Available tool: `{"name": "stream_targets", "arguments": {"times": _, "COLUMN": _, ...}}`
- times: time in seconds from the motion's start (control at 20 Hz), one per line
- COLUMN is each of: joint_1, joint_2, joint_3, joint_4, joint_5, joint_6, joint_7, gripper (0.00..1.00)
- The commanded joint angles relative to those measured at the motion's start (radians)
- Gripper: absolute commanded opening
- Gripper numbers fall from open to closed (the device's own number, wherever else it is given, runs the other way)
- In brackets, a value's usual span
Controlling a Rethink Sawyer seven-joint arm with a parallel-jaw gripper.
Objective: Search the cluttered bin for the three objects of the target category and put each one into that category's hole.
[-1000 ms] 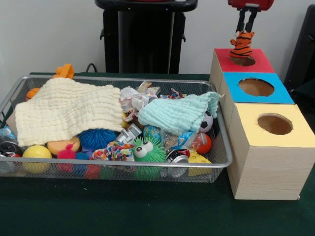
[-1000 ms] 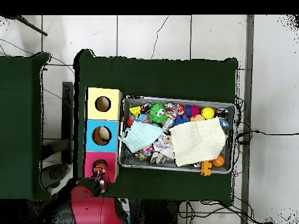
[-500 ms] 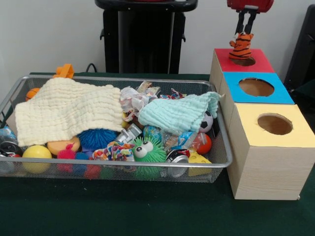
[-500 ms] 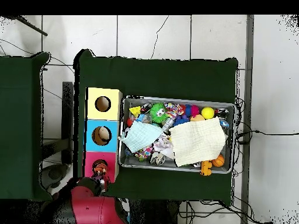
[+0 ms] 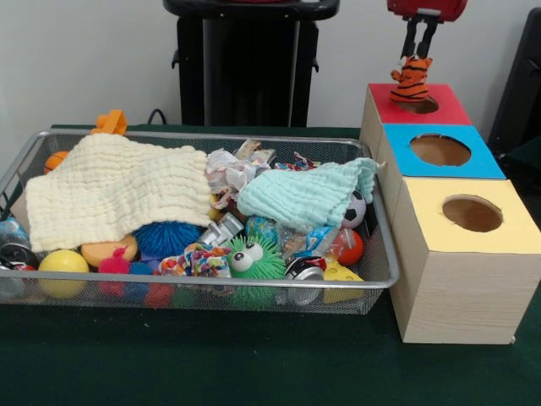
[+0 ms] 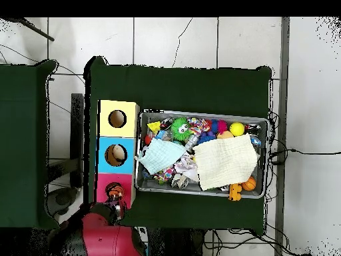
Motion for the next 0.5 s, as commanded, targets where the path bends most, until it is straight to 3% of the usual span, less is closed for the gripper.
{"name": "stream_targets", "arguments": {"times": 0.05, "joint_1": 0.012, "joint_2": 0.057, "joint_3": 0.014, "joint_4": -0.041, "joint_5": 0.056, "joint_6": -0.045, "joint_7": 0.265, "gripper": 0.00}}
{"name": "stream_targets", "arguments": {"times": 0.5, "joint_1": 0.032, "joint_2": 0.078, "joint_3": 0.013, "joint_4": -0.045, "joint_5": 0.083, "joint_6": -0.060, "joint_7": 0.271, "gripper": 0.00}}
